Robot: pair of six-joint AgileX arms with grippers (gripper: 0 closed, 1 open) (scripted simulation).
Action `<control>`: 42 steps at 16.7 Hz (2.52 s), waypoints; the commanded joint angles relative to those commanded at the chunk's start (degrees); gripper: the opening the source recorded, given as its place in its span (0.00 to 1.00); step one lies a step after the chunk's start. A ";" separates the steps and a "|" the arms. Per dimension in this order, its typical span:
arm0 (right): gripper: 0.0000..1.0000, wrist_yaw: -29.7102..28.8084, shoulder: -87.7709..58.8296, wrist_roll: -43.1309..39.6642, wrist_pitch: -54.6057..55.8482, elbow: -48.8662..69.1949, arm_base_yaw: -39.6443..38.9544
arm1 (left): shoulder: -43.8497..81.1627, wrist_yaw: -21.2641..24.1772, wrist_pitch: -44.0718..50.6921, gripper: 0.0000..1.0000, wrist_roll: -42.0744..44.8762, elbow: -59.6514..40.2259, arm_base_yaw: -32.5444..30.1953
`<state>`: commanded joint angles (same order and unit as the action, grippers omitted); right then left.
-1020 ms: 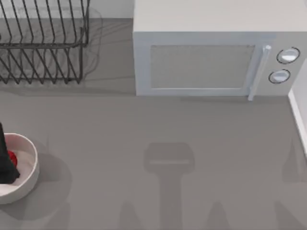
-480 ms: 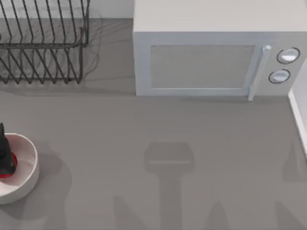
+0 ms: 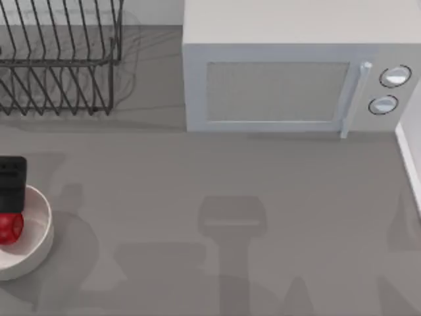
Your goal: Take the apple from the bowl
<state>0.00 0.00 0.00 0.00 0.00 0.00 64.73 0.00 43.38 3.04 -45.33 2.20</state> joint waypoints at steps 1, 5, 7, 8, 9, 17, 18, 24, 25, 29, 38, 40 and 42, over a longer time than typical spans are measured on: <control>1.00 0.00 0.00 0.00 0.00 0.00 0.00 | 5.06 0.00 3.11 1.00 0.22 -3.25 0.16; 1.00 0.00 0.00 0.00 0.00 0.00 0.00 | 21.07 0.00 13.12 1.00 0.92 -13.71 0.66; 1.00 0.00 0.00 0.00 0.00 0.00 0.00 | 25.66 0.00 16.18 1.00 1.13 -16.91 0.82; 1.00 0.00 0.00 0.00 0.00 0.00 0.00 | 27.05 0.00 17.13 1.00 1.20 -17.91 0.87; 1.00 0.00 0.00 0.00 0.00 0.00 0.00 | 27.82 0.00 17.67 1.00 1.24 -18.47 0.90; 1.00 0.00 0.00 0.00 0.00 0.00 0.00 | 29.03 0.00 15.46 1.00 1.26 -16.93 0.66; 1.00 0.00 0.00 0.00 0.00 0.00 0.00 | 29.97 0.01 13.53 1.00 1.29 -15.81 0.70; 1.00 0.00 0.00 0.00 0.00 0.00 0.00 | 37.56 0.02 -4.49 1.00 1.54 -6.90 1.00; 1.00 0.00 0.00 0.00 0.00 0.00 0.00 | 38.57 0.03 -6.28 1.00 1.58 -5.75 1.04; 1.00 0.00 0.00 0.00 0.00 0.00 0.00 | 39.74 0.03 -8.07 1.00 1.62 -4.46 1.09; 1.00 0.00 0.00 0.00 0.00 0.00 0.00 | 39.74 0.03 -8.07 0.47 1.62 -4.46 1.09; 1.00 0.00 0.00 0.00 0.00 0.00 0.00 | 39.74 0.03 -8.07 0.32 1.62 -4.46 1.09; 1.00 0.00 0.00 0.00 0.00 0.00 0.00 | 39.74 0.03 -8.07 0.17 1.62 -4.46 1.09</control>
<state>0.00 0.00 0.00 0.00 0.00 0.00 104.47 0.03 35.31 4.66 -49.78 3.29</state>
